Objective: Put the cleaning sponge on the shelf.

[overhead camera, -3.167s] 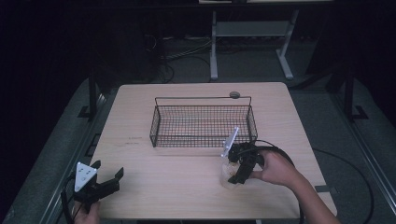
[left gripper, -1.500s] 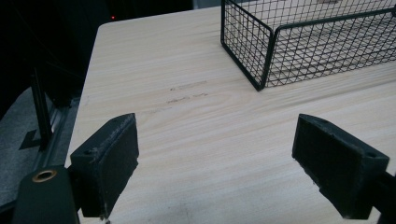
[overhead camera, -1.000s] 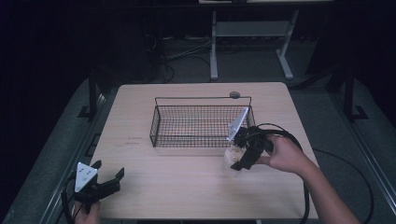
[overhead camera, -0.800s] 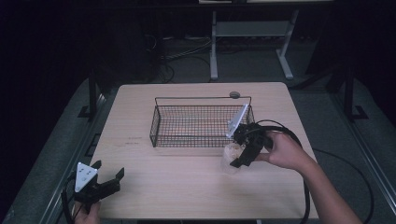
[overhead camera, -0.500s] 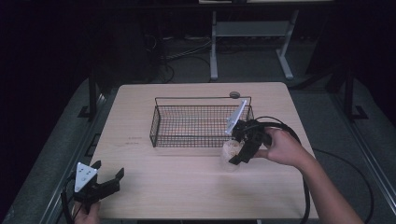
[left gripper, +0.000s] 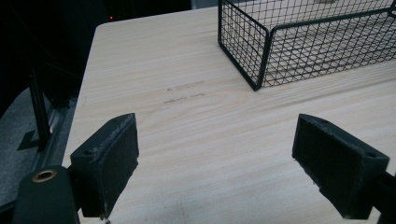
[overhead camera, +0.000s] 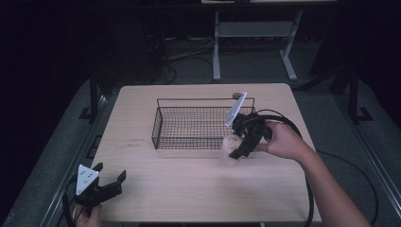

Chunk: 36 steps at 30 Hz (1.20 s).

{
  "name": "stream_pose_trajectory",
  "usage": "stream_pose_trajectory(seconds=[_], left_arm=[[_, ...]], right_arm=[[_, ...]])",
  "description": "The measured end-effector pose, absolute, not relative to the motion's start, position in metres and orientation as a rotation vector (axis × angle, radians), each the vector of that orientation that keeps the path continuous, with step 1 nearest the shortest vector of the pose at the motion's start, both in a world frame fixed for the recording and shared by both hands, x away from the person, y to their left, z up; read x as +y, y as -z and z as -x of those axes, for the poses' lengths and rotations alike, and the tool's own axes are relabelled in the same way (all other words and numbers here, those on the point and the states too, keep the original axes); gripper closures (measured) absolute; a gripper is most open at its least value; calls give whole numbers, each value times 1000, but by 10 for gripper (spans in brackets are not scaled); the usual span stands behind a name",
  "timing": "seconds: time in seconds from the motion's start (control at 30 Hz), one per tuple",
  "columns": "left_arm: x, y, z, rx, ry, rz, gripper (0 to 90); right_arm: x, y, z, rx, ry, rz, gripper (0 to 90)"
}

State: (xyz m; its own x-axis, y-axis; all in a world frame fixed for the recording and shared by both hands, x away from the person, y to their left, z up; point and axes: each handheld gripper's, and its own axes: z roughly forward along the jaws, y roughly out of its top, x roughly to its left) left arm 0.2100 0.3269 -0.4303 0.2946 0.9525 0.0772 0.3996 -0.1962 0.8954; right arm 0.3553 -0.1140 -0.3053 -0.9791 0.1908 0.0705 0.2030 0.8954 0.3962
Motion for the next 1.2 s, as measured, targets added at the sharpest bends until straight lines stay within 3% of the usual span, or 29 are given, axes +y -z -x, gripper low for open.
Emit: stream_pose_trajectory(seconds=[1.2], left_arm=[[326, 430, -209, 1229, -865, -1754, 138]], right_arm=[[-92, 290, -420, -3025, 600, 418, 282]])
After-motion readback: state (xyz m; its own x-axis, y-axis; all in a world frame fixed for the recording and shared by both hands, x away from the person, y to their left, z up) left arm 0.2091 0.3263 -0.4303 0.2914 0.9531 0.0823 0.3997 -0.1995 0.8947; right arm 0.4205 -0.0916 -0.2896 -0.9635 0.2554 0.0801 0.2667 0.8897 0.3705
